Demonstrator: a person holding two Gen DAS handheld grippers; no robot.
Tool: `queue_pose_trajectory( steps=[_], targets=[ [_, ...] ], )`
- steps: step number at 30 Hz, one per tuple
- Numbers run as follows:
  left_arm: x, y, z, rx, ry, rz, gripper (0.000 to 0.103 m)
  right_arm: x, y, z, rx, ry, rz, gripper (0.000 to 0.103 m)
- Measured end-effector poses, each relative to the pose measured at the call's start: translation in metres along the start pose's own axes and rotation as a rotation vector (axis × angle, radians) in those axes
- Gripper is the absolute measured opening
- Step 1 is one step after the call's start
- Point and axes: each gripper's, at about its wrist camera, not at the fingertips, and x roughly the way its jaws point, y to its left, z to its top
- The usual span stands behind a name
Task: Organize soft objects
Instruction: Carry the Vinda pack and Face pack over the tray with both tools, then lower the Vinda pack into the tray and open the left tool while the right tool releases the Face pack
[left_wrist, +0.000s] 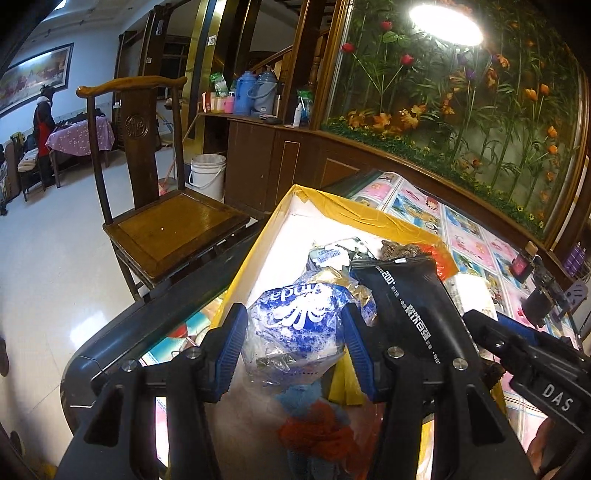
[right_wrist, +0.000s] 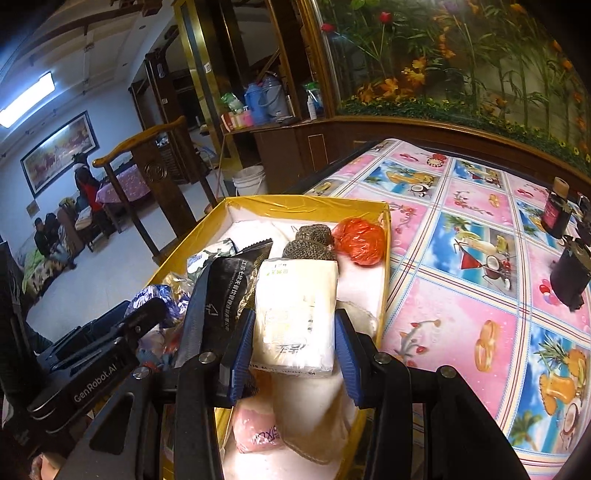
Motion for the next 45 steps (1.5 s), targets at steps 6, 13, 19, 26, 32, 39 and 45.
queue_pose_trajectory(
  steps=[6, 13, 19, 26, 32, 39, 45],
  targets=[
    [-0.001, 0.000, 0.000, 0.011, -0.009, -0.006, 0.052, 0.009, 0.000, 0.003, 0.006, 0.011, -0.017, 0.046],
    [0.003, -0.002, 0.001, 0.023, 0.001, -0.014, 0.052, 0.016, -0.003, 0.006, 0.014, 0.017, -0.033, 0.046],
    [0.004, -0.005, 0.002, 0.031, 0.008, -0.015, 0.052, 0.017, -0.004, 0.007, 0.018, 0.020, -0.035, 0.046],
    [0.005, -0.005, 0.002, 0.035, 0.013, -0.018, 0.052, 0.018, -0.005, 0.007, 0.016, 0.023, -0.040, 0.046],
    [0.006, -0.006, 0.002, 0.035, 0.014, -0.018, 0.052, 0.018, -0.005, 0.008, 0.016, 0.024, -0.041, 0.046],
    [0.005, -0.006, 0.002, 0.037, 0.013, -0.017, 0.053, 0.018, -0.005, 0.008, 0.012, 0.025, -0.045, 0.046],
    [0.005, -0.006, 0.002, 0.038, 0.014, -0.017, 0.052, 0.020, -0.005, 0.009, 0.004, 0.032, -0.051, 0.046]
  ],
)
